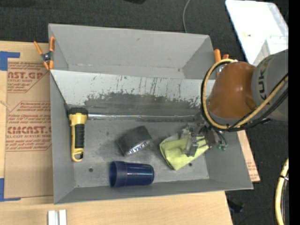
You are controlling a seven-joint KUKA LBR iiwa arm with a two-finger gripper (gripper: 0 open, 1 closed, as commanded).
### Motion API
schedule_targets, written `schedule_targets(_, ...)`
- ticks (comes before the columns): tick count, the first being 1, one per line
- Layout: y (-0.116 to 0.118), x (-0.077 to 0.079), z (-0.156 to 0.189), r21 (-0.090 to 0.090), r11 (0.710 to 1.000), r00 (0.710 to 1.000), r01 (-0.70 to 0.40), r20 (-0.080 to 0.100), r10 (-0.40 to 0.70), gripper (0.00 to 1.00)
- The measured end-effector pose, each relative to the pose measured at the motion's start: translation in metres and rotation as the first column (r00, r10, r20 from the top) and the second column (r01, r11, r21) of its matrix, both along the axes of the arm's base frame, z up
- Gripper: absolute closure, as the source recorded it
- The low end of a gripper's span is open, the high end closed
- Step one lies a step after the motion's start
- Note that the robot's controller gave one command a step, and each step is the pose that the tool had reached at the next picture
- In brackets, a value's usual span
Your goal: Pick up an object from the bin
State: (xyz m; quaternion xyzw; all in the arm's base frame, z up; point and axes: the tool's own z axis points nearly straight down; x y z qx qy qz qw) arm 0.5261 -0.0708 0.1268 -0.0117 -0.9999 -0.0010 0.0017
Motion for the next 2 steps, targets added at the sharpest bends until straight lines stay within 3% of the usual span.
schedule_targets(1,0.007,0.011,0.029,0.001,1.0,1.0,0.007,0.004,-0.007,1.0)
schedule_targets(2,0.007,0.005,0.089,0.0,1.0,1.0,0.003,-0.001,-0.003,1.0)
